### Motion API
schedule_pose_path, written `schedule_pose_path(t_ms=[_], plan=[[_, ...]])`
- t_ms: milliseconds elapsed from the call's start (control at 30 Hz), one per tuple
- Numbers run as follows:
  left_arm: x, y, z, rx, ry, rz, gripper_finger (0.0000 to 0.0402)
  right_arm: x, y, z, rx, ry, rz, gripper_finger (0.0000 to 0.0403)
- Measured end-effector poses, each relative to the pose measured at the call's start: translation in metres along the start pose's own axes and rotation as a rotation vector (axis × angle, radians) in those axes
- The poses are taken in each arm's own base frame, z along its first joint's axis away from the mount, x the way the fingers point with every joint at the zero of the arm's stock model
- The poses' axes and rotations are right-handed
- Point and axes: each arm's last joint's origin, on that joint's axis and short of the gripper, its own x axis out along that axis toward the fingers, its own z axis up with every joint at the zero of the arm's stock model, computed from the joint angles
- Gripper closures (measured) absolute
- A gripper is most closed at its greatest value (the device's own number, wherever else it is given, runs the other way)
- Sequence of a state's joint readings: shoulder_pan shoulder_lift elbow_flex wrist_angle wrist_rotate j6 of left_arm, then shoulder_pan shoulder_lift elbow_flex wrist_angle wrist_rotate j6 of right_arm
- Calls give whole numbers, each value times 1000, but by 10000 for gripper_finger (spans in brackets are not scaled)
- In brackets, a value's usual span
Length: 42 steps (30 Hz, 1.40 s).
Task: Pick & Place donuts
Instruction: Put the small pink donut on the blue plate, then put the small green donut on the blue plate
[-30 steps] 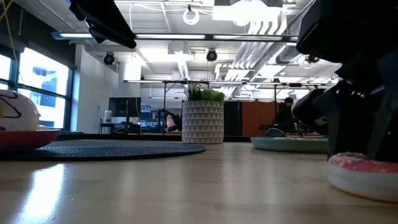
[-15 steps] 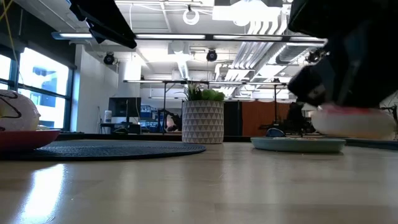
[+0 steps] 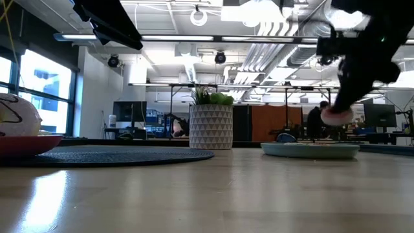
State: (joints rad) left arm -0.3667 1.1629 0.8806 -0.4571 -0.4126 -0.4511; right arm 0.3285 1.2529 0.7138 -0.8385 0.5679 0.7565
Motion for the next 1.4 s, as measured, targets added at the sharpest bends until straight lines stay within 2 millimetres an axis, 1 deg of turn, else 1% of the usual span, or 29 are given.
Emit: schedule_pose_path(t_ms=[133, 233, 333, 500, 633, 833, 1000, 1133, 1233, 1300, 1400], plan=[[0, 0, 0, 0, 2, -4, 285, 32, -16, -16, 76, 59, 20, 392], [0, 0, 0, 0, 4, -8, 285, 50, -25, -25, 108, 80, 26, 382], [0, 0, 0, 0, 4, -8, 285, 60, -31, -27, 104, 84, 23, 379], [0, 0, 0, 0, 2, -3, 285, 66, -39, -20, 164, 82, 41, 375], [0, 0, 0, 0, 1, -2, 285, 67, -43, -14, 126, 103, 83, 344], [0, 0, 0, 0, 3, -6, 285, 64, -46, -4, 113, 97, 82, 275], [0, 0, 0, 0, 4, -9, 285, 53, -46, 9, 85, 112, 99, 229], [0, -1, -1, 4, 18, -31, 285, 40, -45, 26, 95, 106, 148, 209], [0, -4, -3, 79, 69, -138, 285, 31, -38, 42, 102, 31, 255, 206], [-1, -6, -4, 145, 102, -233, 285, 24, -29, 53, 82, -72, 338, 208], [5, -14, -8, 212, 156, -347, 285, 13, -12, 65, 42, -246, 470, 213]])
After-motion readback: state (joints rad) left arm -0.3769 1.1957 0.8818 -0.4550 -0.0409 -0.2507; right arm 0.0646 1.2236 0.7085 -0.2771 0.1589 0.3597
